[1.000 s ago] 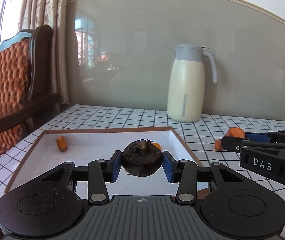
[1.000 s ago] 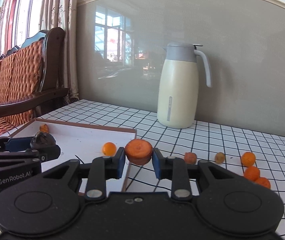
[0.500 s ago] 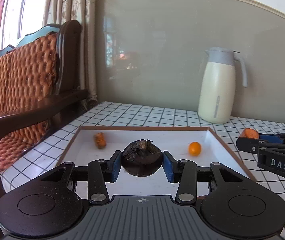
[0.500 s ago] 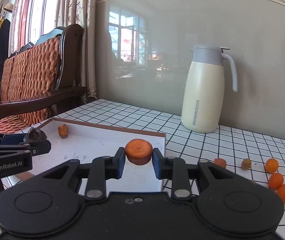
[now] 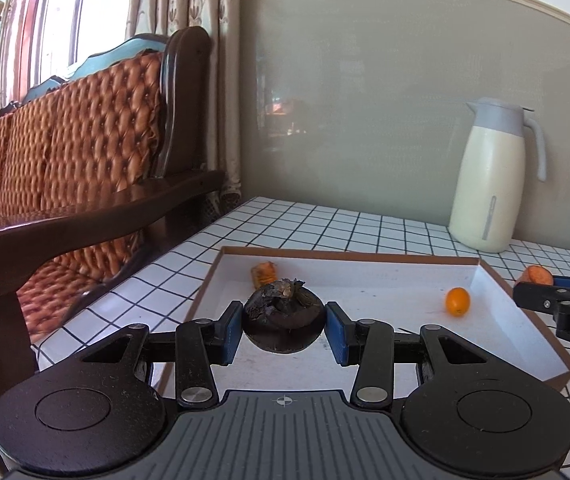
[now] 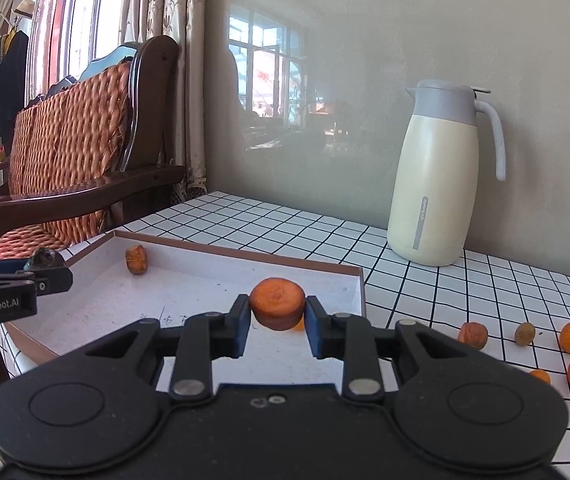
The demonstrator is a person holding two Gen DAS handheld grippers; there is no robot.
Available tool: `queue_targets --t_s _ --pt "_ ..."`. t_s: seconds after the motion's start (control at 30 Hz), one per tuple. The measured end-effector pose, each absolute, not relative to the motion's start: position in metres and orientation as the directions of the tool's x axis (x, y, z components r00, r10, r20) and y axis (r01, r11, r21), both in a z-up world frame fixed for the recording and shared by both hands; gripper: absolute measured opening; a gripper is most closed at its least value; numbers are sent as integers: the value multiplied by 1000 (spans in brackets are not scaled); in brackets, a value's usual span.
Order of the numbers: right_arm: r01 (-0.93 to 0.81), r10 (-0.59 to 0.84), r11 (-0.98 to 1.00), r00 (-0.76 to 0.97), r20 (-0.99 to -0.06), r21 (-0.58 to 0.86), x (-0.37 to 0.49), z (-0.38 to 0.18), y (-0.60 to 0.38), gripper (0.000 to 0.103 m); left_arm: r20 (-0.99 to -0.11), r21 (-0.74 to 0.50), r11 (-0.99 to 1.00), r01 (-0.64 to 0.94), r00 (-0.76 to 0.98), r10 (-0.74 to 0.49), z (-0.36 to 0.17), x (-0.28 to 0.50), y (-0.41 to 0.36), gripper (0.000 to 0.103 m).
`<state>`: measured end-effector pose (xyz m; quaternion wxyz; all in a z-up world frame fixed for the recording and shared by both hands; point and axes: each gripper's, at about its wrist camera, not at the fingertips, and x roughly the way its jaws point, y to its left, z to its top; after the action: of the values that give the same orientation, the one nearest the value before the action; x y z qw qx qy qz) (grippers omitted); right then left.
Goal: Organize fruits
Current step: 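Carry the mangosteen and carrot slice over the white tray with both tools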
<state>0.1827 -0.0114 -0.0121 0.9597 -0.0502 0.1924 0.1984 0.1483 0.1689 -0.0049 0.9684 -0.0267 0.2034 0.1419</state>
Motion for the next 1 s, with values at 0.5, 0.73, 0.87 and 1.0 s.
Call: queue_targets --t_s 0.5,0.73,0.87,1.0 --pt "-387 349 922 837 -423 -4 207 -23 -9 21 -435 -7 944 -330 851 294 -17 171 195 44" --pt "-385 348 923 832 -431 3 219 -25 -6 21 -440 -9 942 -334 848 296 -19 179 200 44" --pt "-390 347 921 832 -434 -12 226 -26 1 21 -449 -8 939 -343 840 303 -21 186 205 44" --pt "-389 329 920 834 -443 -51 239 -22 4 21 -459 -16 936 -351 834 305 -22 190 211 44"
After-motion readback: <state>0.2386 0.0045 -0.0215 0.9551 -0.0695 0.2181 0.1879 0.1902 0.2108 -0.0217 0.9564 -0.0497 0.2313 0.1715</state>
